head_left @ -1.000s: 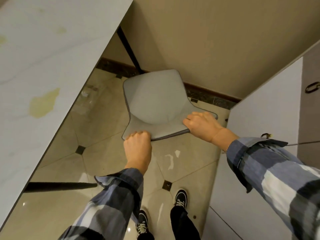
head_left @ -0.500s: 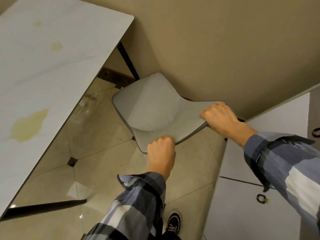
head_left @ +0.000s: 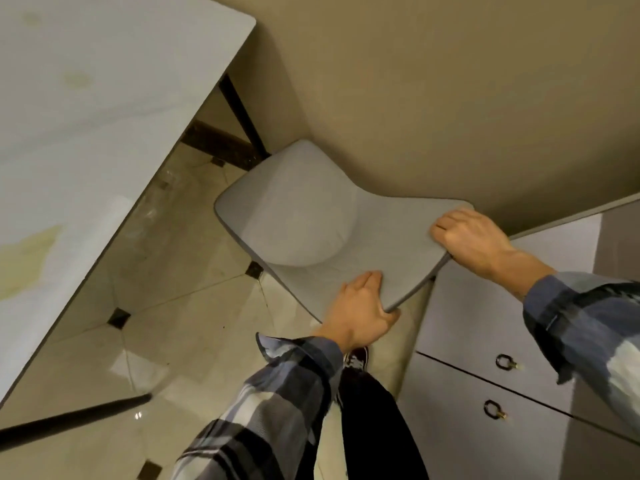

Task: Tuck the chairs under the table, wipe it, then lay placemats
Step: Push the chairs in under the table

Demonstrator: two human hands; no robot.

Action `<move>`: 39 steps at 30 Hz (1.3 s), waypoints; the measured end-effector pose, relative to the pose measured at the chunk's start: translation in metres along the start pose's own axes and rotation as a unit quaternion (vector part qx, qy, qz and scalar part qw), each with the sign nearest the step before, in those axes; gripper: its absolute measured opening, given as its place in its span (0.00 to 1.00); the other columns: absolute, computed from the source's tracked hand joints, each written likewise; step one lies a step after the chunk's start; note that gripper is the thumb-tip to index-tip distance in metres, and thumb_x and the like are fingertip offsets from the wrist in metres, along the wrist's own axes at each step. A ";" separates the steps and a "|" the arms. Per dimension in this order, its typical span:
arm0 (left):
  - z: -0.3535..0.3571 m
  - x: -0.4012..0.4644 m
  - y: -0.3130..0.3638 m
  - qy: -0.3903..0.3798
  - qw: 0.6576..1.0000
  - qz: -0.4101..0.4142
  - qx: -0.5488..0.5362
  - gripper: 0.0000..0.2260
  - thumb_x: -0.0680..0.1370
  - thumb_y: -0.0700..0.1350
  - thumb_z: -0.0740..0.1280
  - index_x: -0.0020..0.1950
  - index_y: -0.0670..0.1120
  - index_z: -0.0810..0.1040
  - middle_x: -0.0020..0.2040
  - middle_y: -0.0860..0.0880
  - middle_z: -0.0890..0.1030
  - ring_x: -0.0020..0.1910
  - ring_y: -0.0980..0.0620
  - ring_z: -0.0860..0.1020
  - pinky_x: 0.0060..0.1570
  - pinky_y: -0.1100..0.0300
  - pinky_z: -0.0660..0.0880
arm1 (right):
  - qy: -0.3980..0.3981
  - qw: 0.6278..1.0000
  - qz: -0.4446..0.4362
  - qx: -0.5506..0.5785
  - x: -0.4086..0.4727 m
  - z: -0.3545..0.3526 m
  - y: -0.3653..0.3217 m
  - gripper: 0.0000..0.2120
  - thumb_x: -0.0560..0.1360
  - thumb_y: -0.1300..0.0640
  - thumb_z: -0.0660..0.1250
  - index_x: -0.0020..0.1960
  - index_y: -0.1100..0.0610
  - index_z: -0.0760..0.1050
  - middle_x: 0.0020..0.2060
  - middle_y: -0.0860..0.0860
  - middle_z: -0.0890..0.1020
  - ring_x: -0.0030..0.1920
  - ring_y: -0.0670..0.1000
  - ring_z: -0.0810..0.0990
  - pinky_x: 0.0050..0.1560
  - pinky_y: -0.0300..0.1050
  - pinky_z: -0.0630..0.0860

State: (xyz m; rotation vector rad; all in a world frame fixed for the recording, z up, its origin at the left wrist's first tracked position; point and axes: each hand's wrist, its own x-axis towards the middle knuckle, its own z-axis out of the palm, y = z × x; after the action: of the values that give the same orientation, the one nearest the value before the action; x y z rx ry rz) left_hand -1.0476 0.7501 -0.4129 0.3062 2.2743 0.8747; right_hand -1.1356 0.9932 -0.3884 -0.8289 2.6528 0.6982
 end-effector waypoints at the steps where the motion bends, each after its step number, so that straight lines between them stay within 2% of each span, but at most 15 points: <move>1: 0.001 0.001 0.002 0.008 1.000 0.001 0.009 0.34 0.75 0.59 0.66 0.76 0.45 0.62 0.74 0.44 0.68 0.71 0.42 0.68 0.71 0.51 0.63 | 0.000 1.000 -0.011 -0.005 0.000 0.001 0.003 0.12 0.70 0.61 0.70 0.53 0.57 0.79 0.51 0.55 0.82 0.52 0.57 0.80 0.57 0.50 0.74; 5: 0.010 0.005 0.015 0.018 1.000 -0.010 0.015 0.36 0.77 0.60 0.66 0.78 0.45 0.59 0.77 0.45 0.64 0.74 0.44 0.64 0.74 0.51 0.59 | -0.019 0.999 -0.034 0.025 -0.003 -0.002 0.015 0.11 0.75 0.61 0.63 0.57 0.57 0.76 0.54 0.55 0.80 0.54 0.57 0.78 0.54 0.50 0.75; 8: 0.014 0.001 0.015 0.037 0.999 -0.024 -0.003 0.36 0.76 0.61 0.66 0.79 0.46 0.59 0.78 0.46 0.64 0.75 0.45 0.64 0.74 0.54 0.61 | 0.005 0.998 -0.039 0.057 -0.005 0.005 0.014 0.13 0.67 0.67 0.69 0.52 0.59 0.78 0.48 0.56 0.81 0.49 0.59 0.80 0.49 0.51 0.76; 11: 0.013 -0.010 0.009 0.055 0.996 -0.061 -0.021 0.37 0.76 0.64 0.65 0.80 0.51 0.58 0.79 0.50 0.62 0.76 0.49 0.63 0.74 0.55 0.62 | 0.032 0.992 -0.096 0.074 -0.001 0.005 0.010 0.15 0.60 0.69 0.71 0.46 0.58 0.79 0.42 0.55 0.82 0.44 0.58 0.81 0.48 0.50 0.76; 14: 0.017 -0.019 0.009 0.074 0.993 -0.085 -0.032 0.37 0.76 0.66 0.64 0.80 0.52 0.57 0.80 0.50 0.60 0.77 0.50 0.61 0.75 0.56 0.59 | 0.064 0.984 -0.140 0.086 0.008 -0.001 0.010 0.13 0.63 0.67 0.63 0.45 0.58 0.79 0.41 0.54 0.82 0.43 0.58 0.81 0.48 0.51 0.76; 17: 0.017 -0.018 0.010 0.088 0.988 -0.107 -0.064 0.37 0.77 0.65 0.62 0.80 0.52 0.57 0.80 0.50 0.61 0.77 0.50 0.61 0.75 0.54 0.59 | 0.130 0.977 -0.157 0.064 0.031 -0.008 0.010 0.16 0.66 0.65 0.53 0.43 0.59 0.79 0.39 0.55 0.82 0.42 0.58 0.80 0.51 0.52 0.73; 20: 0.009 -0.013 0.010 0.118 0.976 -0.138 -0.122 0.35 0.76 0.62 0.64 0.80 0.51 0.58 0.79 0.51 0.62 0.75 0.49 0.64 0.75 0.53 0.61 | 0.170 0.970 -0.174 0.025 0.066 -0.025 0.010 0.11 0.68 0.67 0.58 0.42 0.58 0.78 0.37 0.55 0.81 0.40 0.58 0.79 0.50 0.52 0.71; 23: -0.004 -0.003 0.011 0.165 0.967 -0.140 -0.138 0.32 0.76 0.52 0.67 0.79 0.50 0.62 0.75 0.51 0.68 0.72 0.48 0.69 0.71 0.55 0.65 | 0.157 0.968 -0.193 0.021 0.098 -0.043 0.015 0.10 0.63 0.69 0.64 0.41 0.59 0.78 0.37 0.56 0.82 0.40 0.58 0.80 0.48 0.51 0.72; 26: -0.028 0.012 0.010 0.189 0.969 -0.125 -0.100 0.27 0.73 0.45 0.66 0.73 0.51 0.69 0.65 0.49 0.77 0.61 0.45 0.76 0.59 0.54 0.73 | 0.136 0.972 -0.190 0.022 0.121 -0.049 0.024 0.10 0.62 0.68 0.68 0.42 0.58 0.78 0.38 0.56 0.82 0.42 0.58 0.81 0.47 0.51 0.75; 28: -0.044 0.025 0.006 0.155 0.981 -0.106 -0.048 0.24 0.71 0.45 0.66 0.68 0.50 0.72 0.60 0.48 0.79 0.55 0.42 0.77 0.53 0.50 0.76 | 0.130 0.974 -0.181 0.041 0.128 -0.047 0.031 0.11 0.62 0.68 0.69 0.43 0.58 0.78 0.40 0.56 0.83 0.43 0.59 0.81 0.47 0.52 0.75; 30: -0.049 0.032 0.007 0.120 0.989 -0.088 -0.024 0.18 0.70 0.44 0.67 0.60 0.48 0.73 0.53 0.48 0.79 0.51 0.40 0.78 0.46 0.50 0.75 | 0.139 0.974 -0.173 0.054 0.128 -0.045 0.036 0.12 0.63 0.67 0.66 0.44 0.58 0.79 0.42 0.56 0.83 0.45 0.59 0.81 0.48 0.53 0.77; 32: -0.050 0.036 0.009 0.105 0.992 -0.074 0.011 0.12 0.69 0.43 0.66 0.51 0.48 0.71 0.46 0.49 0.76 0.45 0.38 0.77 0.39 0.52 0.71 | 0.159 0.971 -0.164 0.071 0.126 -0.044 0.038 0.12 0.62 0.67 0.62 0.43 0.59 0.79 0.40 0.57 0.83 0.43 0.60 0.81 0.46 0.53 0.77; 34: -0.054 0.038 0.010 0.088 0.993 -0.052 0.065 0.10 0.70 0.43 0.65 0.49 0.48 0.68 0.46 0.48 0.76 0.43 0.38 0.77 0.37 0.51 0.71 | 0.162 0.973 -0.152 0.058 0.126 -0.043 0.035 0.11 0.60 0.68 0.62 0.40 0.60 0.78 0.37 0.58 0.82 0.40 0.60 0.81 0.44 0.53 0.77; 36: -0.062 0.043 0.009 0.075 0.990 -0.036 0.117 0.13 0.70 0.45 0.63 0.53 0.47 0.70 0.52 0.47 0.78 0.44 0.38 0.78 0.40 0.48 0.76 | 0.136 0.981 -0.126 0.055 0.129 -0.041 0.036 0.11 0.57 0.71 0.68 0.38 0.60 0.78 0.36 0.58 0.82 0.39 0.60 0.81 0.44 0.52 0.77; 39: -0.072 0.041 -0.002 0.052 0.987 -0.028 0.151 0.19 0.69 0.46 0.61 0.60 0.47 0.71 0.58 0.47 0.79 0.45 0.38 0.79 0.44 0.46 0.79 | 0.108 0.987 -0.096 0.070 0.132 -0.044 0.027 0.13 0.55 0.70 0.72 0.37 0.60 0.78 0.34 0.57 0.82 0.38 0.59 0.80 0.44 0.51 0.76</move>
State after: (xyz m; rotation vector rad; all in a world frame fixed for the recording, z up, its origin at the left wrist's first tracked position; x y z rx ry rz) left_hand -1.1258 0.7298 -0.3950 0.3342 2.5021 0.5262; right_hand -1.2618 0.9296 -0.3931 -1.1591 2.7184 0.3898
